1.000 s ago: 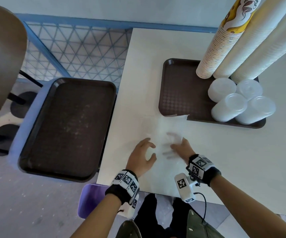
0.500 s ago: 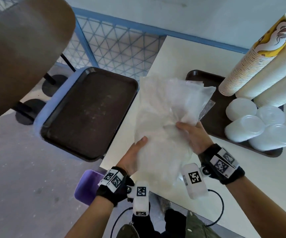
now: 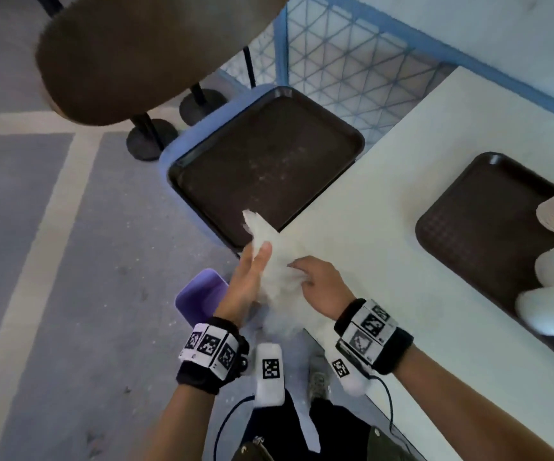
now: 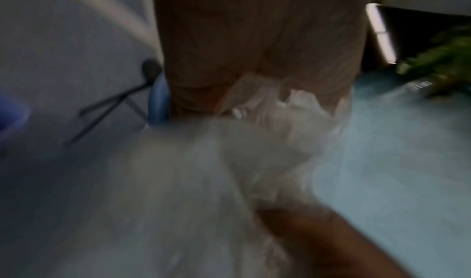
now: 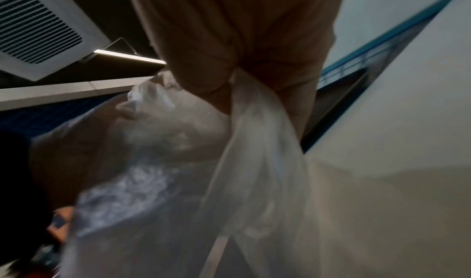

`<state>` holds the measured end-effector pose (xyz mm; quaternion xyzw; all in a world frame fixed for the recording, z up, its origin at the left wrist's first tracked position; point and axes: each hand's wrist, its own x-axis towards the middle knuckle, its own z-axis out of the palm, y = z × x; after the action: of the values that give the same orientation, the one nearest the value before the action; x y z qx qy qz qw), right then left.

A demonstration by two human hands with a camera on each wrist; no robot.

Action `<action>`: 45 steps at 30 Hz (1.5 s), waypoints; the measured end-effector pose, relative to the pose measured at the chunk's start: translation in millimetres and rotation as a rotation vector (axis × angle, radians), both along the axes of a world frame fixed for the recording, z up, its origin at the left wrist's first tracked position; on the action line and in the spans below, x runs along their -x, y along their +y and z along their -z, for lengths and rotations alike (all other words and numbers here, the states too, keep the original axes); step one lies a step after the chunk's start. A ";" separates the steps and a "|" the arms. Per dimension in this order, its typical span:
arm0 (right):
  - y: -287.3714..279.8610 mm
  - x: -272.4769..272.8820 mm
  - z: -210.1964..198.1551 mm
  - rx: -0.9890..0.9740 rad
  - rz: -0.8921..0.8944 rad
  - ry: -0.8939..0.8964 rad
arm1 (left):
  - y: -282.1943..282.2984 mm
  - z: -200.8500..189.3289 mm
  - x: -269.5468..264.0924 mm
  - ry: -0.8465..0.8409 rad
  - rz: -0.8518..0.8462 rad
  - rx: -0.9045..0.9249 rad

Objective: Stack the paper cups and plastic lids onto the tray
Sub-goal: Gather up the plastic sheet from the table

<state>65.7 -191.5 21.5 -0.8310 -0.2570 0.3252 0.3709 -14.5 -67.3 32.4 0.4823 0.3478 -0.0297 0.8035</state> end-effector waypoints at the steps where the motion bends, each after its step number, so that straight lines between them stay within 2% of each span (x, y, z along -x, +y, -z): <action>1: 16.1 6.3 2.4 0.011 -0.061 -0.001 | 10.0 3.4 7.8 -0.009 -0.015 -0.176; 3: 51.9 19.6 11.0 0.036 -0.151 0.051 | 33.8 15.1 21.4 0.051 -0.039 -0.566; 4: 67.2 25.7 14.9 0.016 -0.185 0.092 | 44.5 24.7 29.4 0.061 -0.048 -0.665; 6: 102.4 39.1 29.6 -0.020 -0.230 0.199 | 67.8 44.1 47.1 0.097 -0.168 -0.684; 8: 131.0 48.9 45.9 0.042 -0.214 0.331 | 83.1 67.1 61.4 0.169 -0.292 -0.699; 10: 160.6 60.9 66.2 0.114 -0.167 0.491 | 98.2 96.0 77.2 0.252 -0.336 -0.771; 12: 184.3 69.2 88.2 0.140 -0.031 0.702 | 106.0 120.6 89.0 0.271 -0.266 -0.816; 14: 198.9 71.5 109.5 0.197 0.045 0.776 | 110.9 140.2 99.0 0.264 -0.117 -0.809; 18: 229.5 75.0 159.4 0.225 0.104 0.747 | 140.0 194.0 112.1 0.331 0.130 -0.850; 20: 246.9 79.7 182.5 0.229 0.078 0.698 | 159.5 222.1 112.8 0.389 0.169 -0.902; 27: 296.3 84.6 254.8 0.164 -0.179 0.331 | 220.5 298.9 107.5 0.375 0.011 -0.938; 29: 303.3 86.8 275.1 0.133 -0.204 0.208 | 231.3 314.0 107.8 0.374 -0.022 -0.950; 32: 310.0 91.2 311.2 0.140 -0.267 0.123 | 239.1 343.5 112.0 0.403 -0.037 -0.963; 35: 313.6 93.6 343.8 0.184 -0.356 0.123 | 242.7 369.2 114.4 0.466 -0.008 -0.903; 39: 306.6 92.0 382.9 0.469 -0.475 0.218 | 235.1 412.3 124.0 0.719 0.346 -0.775; 41: 300.5 89.4 399.3 0.548 -0.513 0.257 | 229.9 427.7 130.2 0.806 0.420 -0.715; 45: 290.2 91.7 419.1 0.678 -0.582 0.268 | 225.7 445.1 138.1 0.783 0.480 -0.619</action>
<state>-26.0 98.7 -397.6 -0.7494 -0.3085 0.5858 0.0016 -152.6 158.4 -412.6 0.7145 0.4934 -0.2855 0.4057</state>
